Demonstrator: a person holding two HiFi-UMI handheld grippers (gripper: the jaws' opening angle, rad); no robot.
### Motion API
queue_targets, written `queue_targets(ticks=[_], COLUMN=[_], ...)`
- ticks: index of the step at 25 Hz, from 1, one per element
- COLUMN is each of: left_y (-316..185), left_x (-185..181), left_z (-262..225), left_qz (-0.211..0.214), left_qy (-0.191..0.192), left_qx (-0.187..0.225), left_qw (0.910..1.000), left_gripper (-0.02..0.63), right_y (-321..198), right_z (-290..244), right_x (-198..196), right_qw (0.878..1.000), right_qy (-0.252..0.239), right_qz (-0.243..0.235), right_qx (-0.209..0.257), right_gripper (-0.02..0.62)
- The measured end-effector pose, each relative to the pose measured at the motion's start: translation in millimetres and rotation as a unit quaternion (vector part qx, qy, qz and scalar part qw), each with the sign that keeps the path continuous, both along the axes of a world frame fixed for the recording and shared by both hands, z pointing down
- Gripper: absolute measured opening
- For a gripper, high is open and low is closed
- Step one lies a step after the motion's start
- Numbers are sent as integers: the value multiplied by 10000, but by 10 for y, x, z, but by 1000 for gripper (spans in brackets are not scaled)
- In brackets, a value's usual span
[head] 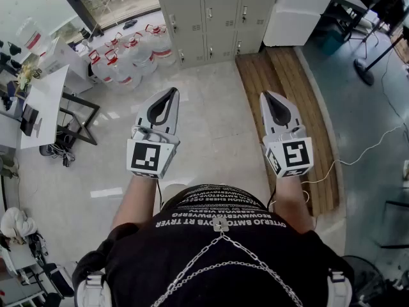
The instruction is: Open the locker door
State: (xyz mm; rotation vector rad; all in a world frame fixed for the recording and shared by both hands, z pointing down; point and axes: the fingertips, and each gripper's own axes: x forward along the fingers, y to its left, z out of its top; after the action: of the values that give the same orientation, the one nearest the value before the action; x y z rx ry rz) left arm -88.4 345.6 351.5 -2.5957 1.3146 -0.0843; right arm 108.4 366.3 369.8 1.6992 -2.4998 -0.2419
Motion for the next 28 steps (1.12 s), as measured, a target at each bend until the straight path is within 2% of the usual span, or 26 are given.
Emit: queue_targets(ticks=[7,10,13,16,18,22,25,28], left_y=[173,331,300,101,-60,-469,-826,-1280], left_x=[64,39,32,23,24,113,204,116], left_z=[-47,-321,-361,-327,-266,-112,-21,45], left_qz=[-82,-3,0,78,205,660,960,923], left_qy=[22,143,228,289,110,88,-82,39], left_qx=[-178,2,-76,-87,6,-7,-124,-471], left_qw=[9998,9999,9997,9995,9997,9978,9953,9946], left_gripper=[0,0,0,0,0,0,0,0], right_y=[53,33,-16,-161,-284,-560,-849,-1249], right_z=[287,236,246,315,358,479,455,347], right_x=[14,1,-45,-124,-170,-222,-240,-339], right_qw=[9972,9964,9963,9960,9959,9951,9947,9940], right_qy=[-523,-664,-641,-580,-542,-544,-508,-556], right_qz=[-138,-81,-78,-65,-7,113,222,306], right_qx=[-511,-521,-564,-677,-721,-823,-863,-890], right_gripper=[-6,-5,-5,-5,-6,-5,-5,-5])
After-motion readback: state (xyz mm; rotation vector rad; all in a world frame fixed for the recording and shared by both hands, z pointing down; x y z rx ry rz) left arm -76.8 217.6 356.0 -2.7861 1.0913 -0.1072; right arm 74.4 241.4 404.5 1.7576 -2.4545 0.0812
